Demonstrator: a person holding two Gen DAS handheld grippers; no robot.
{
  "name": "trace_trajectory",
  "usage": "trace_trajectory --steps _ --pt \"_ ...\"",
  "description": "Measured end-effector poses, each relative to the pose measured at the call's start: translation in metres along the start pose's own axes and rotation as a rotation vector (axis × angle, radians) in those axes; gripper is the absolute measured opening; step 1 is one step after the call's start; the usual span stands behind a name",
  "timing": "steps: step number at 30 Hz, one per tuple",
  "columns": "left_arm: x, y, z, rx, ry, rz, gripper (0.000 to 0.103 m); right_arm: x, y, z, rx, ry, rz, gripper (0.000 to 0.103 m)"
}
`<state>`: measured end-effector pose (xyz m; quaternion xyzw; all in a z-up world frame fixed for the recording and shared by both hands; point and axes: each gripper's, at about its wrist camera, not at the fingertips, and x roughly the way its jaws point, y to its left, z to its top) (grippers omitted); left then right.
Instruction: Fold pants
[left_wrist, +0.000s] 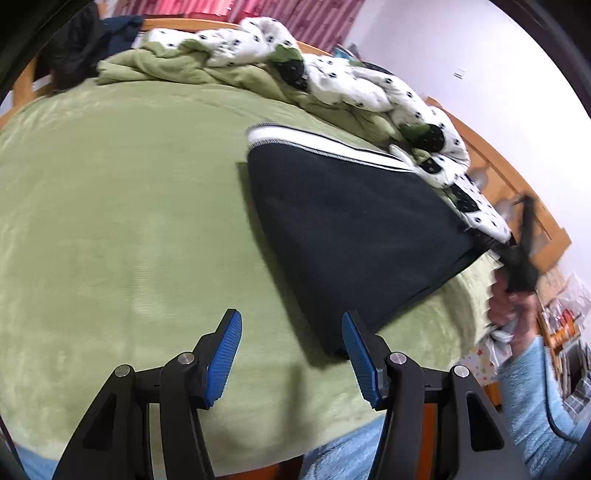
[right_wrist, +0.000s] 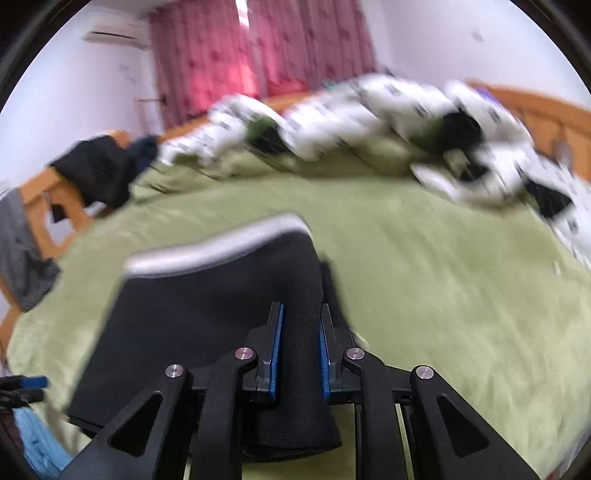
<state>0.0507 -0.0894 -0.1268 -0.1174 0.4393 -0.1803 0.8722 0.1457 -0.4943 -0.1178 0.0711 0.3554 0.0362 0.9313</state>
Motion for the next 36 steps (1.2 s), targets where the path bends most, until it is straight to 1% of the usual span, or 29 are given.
trace_trajectory --steps 1,2,4,6,7,8,10,11,12,13,14,15,16,17,18,19,20,21,23,26,27,28,29,30,31,33,34,36 --pt "0.006 -0.003 0.000 0.004 0.011 -0.001 0.054 0.015 -0.009 -0.012 0.017 0.044 0.000 0.017" --pt "0.013 -0.007 -0.001 0.015 0.029 -0.001 0.054 0.017 -0.016 -0.018 0.027 0.050 0.005 0.018" --pt "0.027 -0.018 -0.005 0.061 0.085 -0.019 0.054 0.014 -0.020 -0.022 0.059 0.015 0.028 0.019" --pt "0.037 -0.030 -0.011 0.123 0.122 -0.030 0.054 0.015 -0.023 -0.017 0.085 0.023 0.036 0.020" --pt "0.042 -0.036 -0.014 0.155 0.131 -0.016 0.054 0.016 -0.023 -0.016 0.091 0.031 0.031 0.021" --pt "0.048 -0.042 -0.018 0.188 0.135 0.024 0.054 0.017 -0.022 -0.016 0.090 0.034 0.026 0.021" --pt "0.057 -0.048 -0.019 0.216 0.130 0.072 0.054 0.018 -0.016 -0.017 0.062 0.034 0.005 0.022" --pt "0.061 -0.050 -0.018 0.220 0.115 0.098 0.041 0.018 -0.014 -0.018 0.048 0.032 -0.003 0.022" --pt "0.064 -0.051 -0.016 0.234 0.081 0.160 0.027 0.017 -0.014 -0.019 0.040 0.029 -0.004 0.022" --pt "0.064 -0.051 -0.013 0.237 0.052 0.214 0.022 0.015 -0.015 -0.019 0.043 0.026 0.002 0.022" --pt "0.059 -0.047 -0.008 0.192 0.012 0.211 0.022 0.015 -0.016 -0.019 0.054 0.025 0.011 0.022" --pt "0.054 -0.044 -0.007 0.149 -0.005 0.185 0.021 0.014 -0.019 -0.021 0.077 0.024 0.019 0.022" --pt "0.053 -0.040 -0.006 0.113 -0.002 0.167 0.021 0.014 -0.020 -0.024 0.092 0.022 0.020 0.022" --pt "0.055 -0.038 -0.010 0.094 0.030 0.155 0.021 0.014 -0.019 -0.026 0.090 0.023 0.016 0.023" --pt "0.056 -0.037 -0.014 0.098 0.056 0.140 0.022 0.013 -0.017 -0.028 0.072 0.026 0.004 0.027" --pt "0.055 -0.035 -0.018 0.105 0.077 0.131 0.025 0.012 -0.013 -0.028 0.041 0.029 -0.009 0.028" --pt "0.052 -0.033 -0.023 0.107 0.095 0.117 0.030 0.009 -0.011 -0.027 0.015 0.031 -0.013 0.030" --pt "0.045 -0.027 -0.027 0.102 0.106 0.090 0.035 0.007 -0.010 -0.024 -0.008 0.038 -0.011 0.035" --pt "0.028 -0.015 -0.033 0.065 0.092 0.068 0.051 0.000 -0.009 -0.017 -0.037 0.051 -0.015 0.042" --pt "0.005 0.011 -0.028 -0.033 0.041 0.058 0.056 -0.004 -0.006 0.003 -0.070 0.042 -0.005 0.053" --pt "0.004 0.015 -0.022 -0.046 0.034 0.064 0.056 -0.002 -0.005 0.011 -0.084 0.046 0.000 0.056" --pt "0.005 0.018 -0.015 -0.048 0.025 0.072 0.056 0.002 -0.003 0.021 -0.097 0.055 0.010 0.057" --pt "0.008 0.020 -0.001 -0.038 0.011 0.080 0.057 0.008 0.000 0.029 -0.105 0.065 0.021 0.059" --pt "0.013 0.018 0.012 -0.032 0.007 0.088 0.057 0.017 0.001 0.038 -0.111 0.083 0.035 0.064" --pt "0.018 0.018 0.023 -0.035 0.009 0.091 0.057 0.029 0.004 0.046 -0.119 0.112 0.048 0.065" --pt "0.034 0.021 0.047 -0.082 0.015 0.052 0.057 0.052 0.006 0.058 -0.118 0.147 0.069 0.065" --pt "0.045 0.021 0.060 -0.112 0.024 0.015 0.057 0.065 0.007 0.061 -0.123 0.169 0.076 0.065" --pt "0.066 0.014 0.076 -0.115 0.033 -0.018 0.057 0.089 0.011 0.060 -0.167 0.239 0.060 0.065"
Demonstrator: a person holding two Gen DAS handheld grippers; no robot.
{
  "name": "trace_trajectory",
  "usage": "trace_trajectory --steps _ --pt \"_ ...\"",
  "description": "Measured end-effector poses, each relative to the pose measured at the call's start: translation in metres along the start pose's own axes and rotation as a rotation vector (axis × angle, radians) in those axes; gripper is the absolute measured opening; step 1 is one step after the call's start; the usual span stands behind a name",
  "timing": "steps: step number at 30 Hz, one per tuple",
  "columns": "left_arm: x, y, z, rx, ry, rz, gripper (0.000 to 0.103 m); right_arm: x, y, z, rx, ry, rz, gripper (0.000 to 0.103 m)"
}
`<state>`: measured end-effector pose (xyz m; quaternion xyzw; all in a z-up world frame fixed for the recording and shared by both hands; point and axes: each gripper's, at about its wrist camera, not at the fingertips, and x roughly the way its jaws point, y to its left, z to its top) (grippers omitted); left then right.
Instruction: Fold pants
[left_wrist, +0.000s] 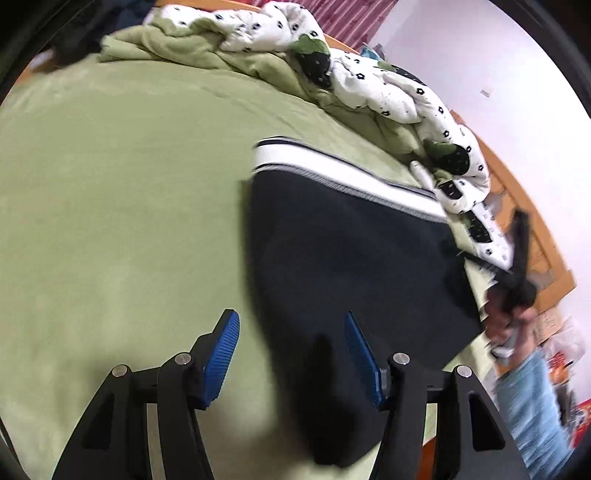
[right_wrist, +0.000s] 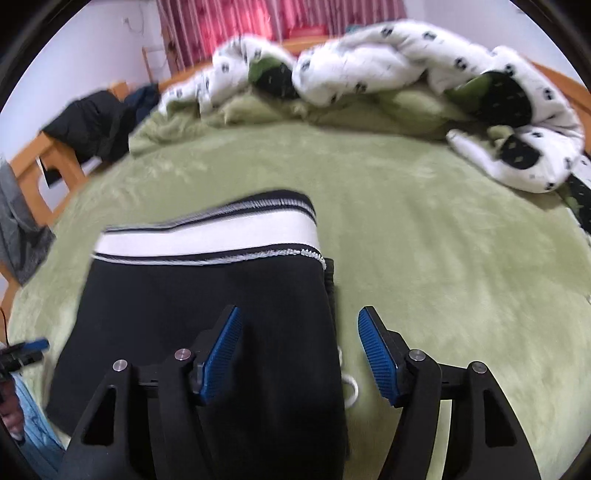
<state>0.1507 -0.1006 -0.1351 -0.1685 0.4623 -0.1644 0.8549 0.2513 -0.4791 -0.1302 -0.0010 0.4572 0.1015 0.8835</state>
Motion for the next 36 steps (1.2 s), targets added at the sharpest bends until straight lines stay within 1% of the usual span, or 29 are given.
trace_trajectory --steps 1,2,3,4,5,6,7,8,9,10,11,13,14,15,16,18,19,20,21,22,23,24,25,27,30,31,33,34,36 --pt "0.012 -0.003 0.007 0.013 0.005 0.002 0.058 0.008 -0.001 -0.002 -0.025 0.008 0.004 0.066" --pt "0.028 -0.007 0.012 0.024 0.018 0.025 0.059 0.009 -0.002 -0.002 -0.029 -0.001 0.004 0.071" --pt "0.041 -0.005 0.016 0.024 0.039 0.049 0.059 0.011 -0.006 -0.004 -0.025 -0.002 0.008 0.073" --pt "0.056 0.000 0.018 0.009 0.070 0.063 0.059 0.013 -0.013 -0.006 -0.001 0.006 0.036 0.073" --pt "0.069 0.004 0.021 -0.014 0.102 0.057 0.063 0.014 -0.017 -0.007 0.018 0.009 0.057 0.073" --pt "0.077 0.009 0.021 -0.044 0.114 0.030 0.064 0.018 -0.024 -0.010 0.055 0.015 0.093 0.073" --pt "0.079 0.014 0.020 -0.068 0.092 -0.005 0.064 0.021 -0.028 -0.011 0.077 0.020 0.115 0.073" --pt "0.078 0.015 0.020 -0.072 0.058 -0.032 0.063 0.023 -0.031 -0.013 0.095 0.018 0.135 0.073" --pt "0.079 0.014 0.021 -0.064 0.053 -0.038 0.062 0.026 -0.033 -0.015 0.110 0.015 0.152 0.073" --pt "0.081 0.012 0.022 -0.066 0.047 -0.042 0.061 0.027 -0.034 -0.016 0.120 0.016 0.160 0.073" --pt "0.082 0.011 0.022 -0.080 0.042 -0.060 0.056 0.028 -0.034 -0.016 0.133 0.018 0.166 0.073" --pt "0.084 0.012 0.025 -0.122 0.049 -0.082 0.045 0.029 -0.034 -0.017 0.161 0.039 0.186 0.073" --pt "0.085 0.012 0.027 -0.143 0.054 -0.109 0.028 0.031 -0.033 -0.017 0.179 0.069 0.234 0.066" --pt "0.083 0.013 0.030 -0.150 0.048 -0.127 0.020 0.033 -0.031 -0.017 0.193 0.104 0.298 0.063" --pt "0.080 0.010 0.034 -0.142 0.046 -0.145 0.016 0.031 -0.029 -0.016 0.174 0.095 0.287 0.062" --pt "0.070 0.007 0.041 -0.118 0.034 -0.168 0.013 0.021 -0.018 -0.014 0.112 0.084 0.224 0.053" --pt "0.064 0.003 0.045 -0.108 0.027 -0.181 0.012 0.016 -0.015 -0.014 0.114 0.069 0.204 0.048" --pt "0.061 0.002 0.050 -0.101 0.020 -0.189 0.012 0.006 -0.013 -0.012 0.134 0.038 0.194 0.031" --pt "0.056 0.003 0.052 -0.105 0.010 -0.207 0.012 -0.007 -0.013 -0.010 0.181 0.007 0.229 0.024" --pt "0.050 0.006 0.055 -0.110 0.004 -0.236 0.012 -0.016 -0.011 -0.010 0.213 -0.010 0.262 0.020" --pt "0.043 0.011 0.057 -0.123 -0.002 -0.270 0.012 -0.024 -0.006 -0.010 0.228 -0.027 0.280 0.019" --pt "0.037 0.018 0.058 -0.136 -0.006 -0.290 0.012 -0.032 0.007 -0.011 0.222 -0.043 0.283 0.019" --pt "0.029 0.025 0.058 -0.144 -0.011 -0.302 0.012 -0.040 0.027 -0.011 0.196 -0.050 0.281 0.018" --pt "0.007 0.046 0.057 -0.148 -0.036 -0.292 0.012 -0.045 0.053 -0.012 0.188 -0.053 0.304 0.018" --pt "-0.035 0.094 0.057 -0.176 -0.083 -0.259 0.012 -0.041 0.113 -0.010 0.161 -0.056 0.380 0.017" --pt "-0.057 0.118 0.058 -0.188 -0.103 -0.236 0.012 -0.038 0.130 -0.009 0.157 -0.055 0.410 0.017" --pt "-0.086 0.147 0.063 -0.191 -0.124 -0.172 0.012 -0.028 0.167 -0.008 0.150 -0.055 0.490 0.017" --pt "-0.097 0.159 0.065 -0.191 -0.130 -0.134 0.012 -0.018 0.192 -0.006 0.140 -0.055 0.538 0.017" --pt "-0.118 0.186 0.065 -0.184 -0.135 -0.055 0.012 -0.002 0.223 -0.007 0.135 -0.054 0.603 0.017"
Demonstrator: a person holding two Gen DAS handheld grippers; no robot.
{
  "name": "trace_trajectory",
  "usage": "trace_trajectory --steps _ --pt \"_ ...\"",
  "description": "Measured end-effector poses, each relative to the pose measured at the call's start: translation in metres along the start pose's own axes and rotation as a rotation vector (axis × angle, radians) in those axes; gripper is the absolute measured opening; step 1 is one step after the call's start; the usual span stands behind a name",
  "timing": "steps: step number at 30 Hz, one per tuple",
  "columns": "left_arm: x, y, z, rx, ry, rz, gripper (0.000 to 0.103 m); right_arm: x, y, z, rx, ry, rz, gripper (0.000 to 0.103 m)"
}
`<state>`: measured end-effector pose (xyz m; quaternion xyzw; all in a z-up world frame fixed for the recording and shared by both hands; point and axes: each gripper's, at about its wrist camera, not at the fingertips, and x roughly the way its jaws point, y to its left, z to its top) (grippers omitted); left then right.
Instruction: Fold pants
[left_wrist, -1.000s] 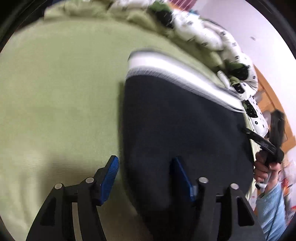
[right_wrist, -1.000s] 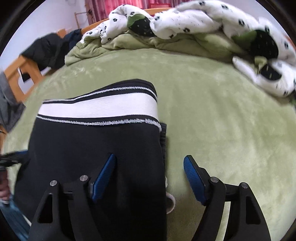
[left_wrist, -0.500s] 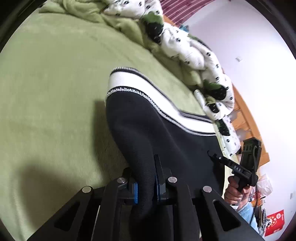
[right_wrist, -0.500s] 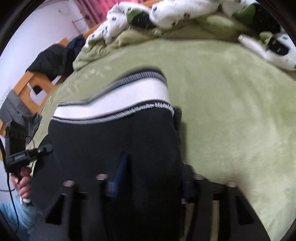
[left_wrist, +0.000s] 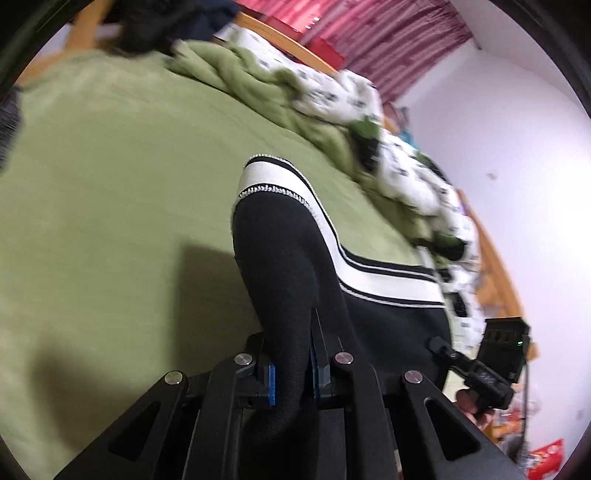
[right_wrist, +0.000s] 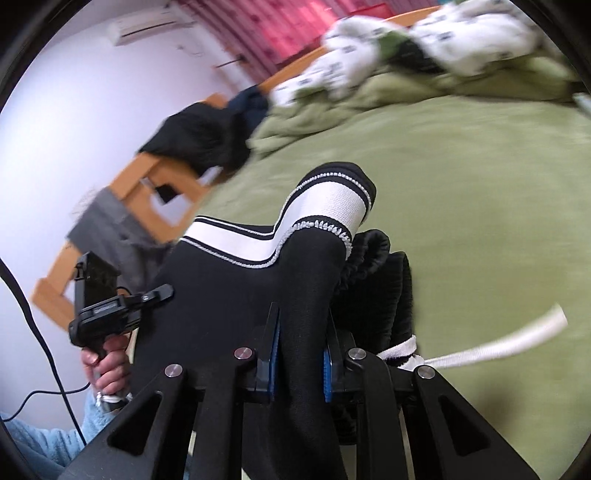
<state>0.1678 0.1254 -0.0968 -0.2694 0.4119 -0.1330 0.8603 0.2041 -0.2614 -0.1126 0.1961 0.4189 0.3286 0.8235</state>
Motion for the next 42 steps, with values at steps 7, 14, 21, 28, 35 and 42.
trace_trajectory --steps 7,14,21,28,35,42 --pt "0.036 0.059 -0.016 0.009 0.109 0.106 0.036 0.057 -0.038 -0.020 0.054 0.057 -0.170 0.022" --pt "0.005 0.033 -0.027 0.147 0.040 0.238 0.046 0.020 -0.019 -0.018 -0.054 0.005 -0.375 0.046" --pt "0.005 -0.016 0.006 0.255 -0.085 0.152 0.055 0.024 0.052 0.011 -0.275 -0.125 -0.345 0.045" --pt "0.102 -0.001 0.035 0.235 -0.010 0.344 0.054 0.133 0.029 0.030 -0.348 0.040 -0.482 0.042" --pt "0.103 0.006 0.031 0.225 -0.036 0.298 0.057 0.125 0.024 0.036 -0.300 0.009 -0.441 0.042" --pt "0.101 0.005 0.023 0.240 -0.040 0.313 0.057 0.123 0.026 0.029 -0.297 -0.018 -0.467 0.042"
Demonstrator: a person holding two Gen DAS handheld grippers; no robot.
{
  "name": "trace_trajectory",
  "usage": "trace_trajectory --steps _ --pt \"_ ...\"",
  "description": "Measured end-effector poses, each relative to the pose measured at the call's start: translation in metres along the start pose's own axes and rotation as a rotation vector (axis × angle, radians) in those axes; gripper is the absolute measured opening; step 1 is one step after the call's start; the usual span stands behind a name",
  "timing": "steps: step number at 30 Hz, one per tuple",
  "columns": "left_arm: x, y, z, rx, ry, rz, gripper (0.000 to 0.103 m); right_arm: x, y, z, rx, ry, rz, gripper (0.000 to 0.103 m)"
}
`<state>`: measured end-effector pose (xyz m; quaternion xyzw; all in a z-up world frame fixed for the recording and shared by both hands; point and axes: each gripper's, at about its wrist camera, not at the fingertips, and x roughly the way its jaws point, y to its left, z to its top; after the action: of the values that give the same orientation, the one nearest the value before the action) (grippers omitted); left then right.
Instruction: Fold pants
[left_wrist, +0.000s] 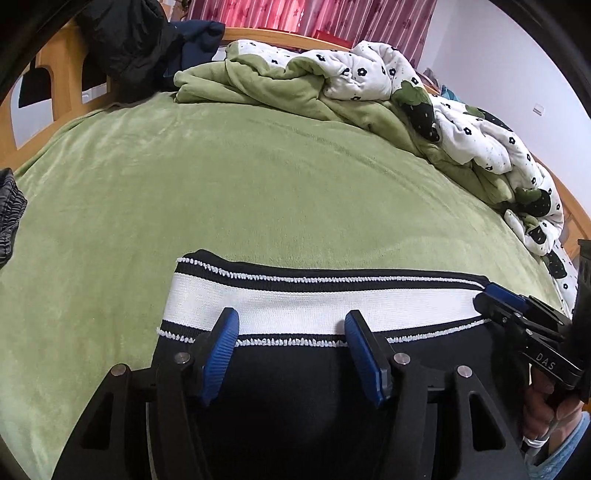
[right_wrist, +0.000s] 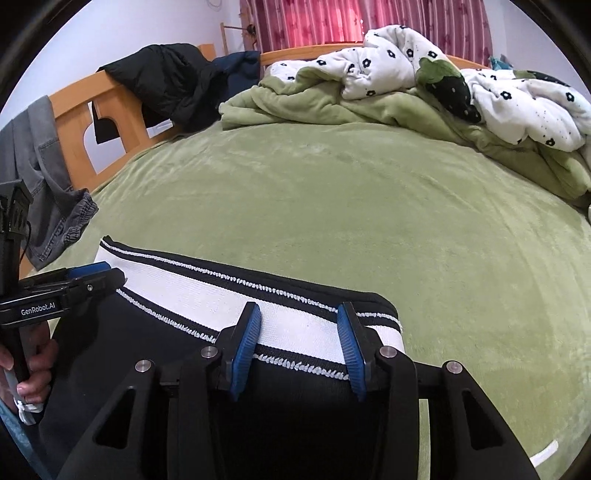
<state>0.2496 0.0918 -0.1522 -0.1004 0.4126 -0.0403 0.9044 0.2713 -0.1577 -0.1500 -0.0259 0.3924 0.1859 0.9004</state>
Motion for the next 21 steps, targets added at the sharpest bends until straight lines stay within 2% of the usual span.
trace_trajectory --steps 5,11,17,18,21 --pt "0.000 0.000 0.000 0.004 -0.013 0.004 0.057 -0.003 -0.001 0.000 0.041 -0.001 -0.007 0.043" --pt "-0.001 0.011 -0.002 -0.038 -0.028 -0.048 0.057 -0.005 -0.018 -0.002 0.177 -0.031 0.090 0.044" --pt "0.001 0.006 -0.001 -0.023 -0.032 -0.021 0.057 -0.013 -0.008 0.007 0.201 -0.042 0.099 0.043" --pt "0.000 0.005 -0.002 -0.019 -0.033 -0.020 0.058 -0.015 -0.004 0.008 0.188 -0.054 0.086 0.043" --pt "0.001 0.005 -0.002 -0.019 -0.031 -0.027 0.060 -0.016 0.011 0.010 0.093 -0.095 -0.073 0.044"
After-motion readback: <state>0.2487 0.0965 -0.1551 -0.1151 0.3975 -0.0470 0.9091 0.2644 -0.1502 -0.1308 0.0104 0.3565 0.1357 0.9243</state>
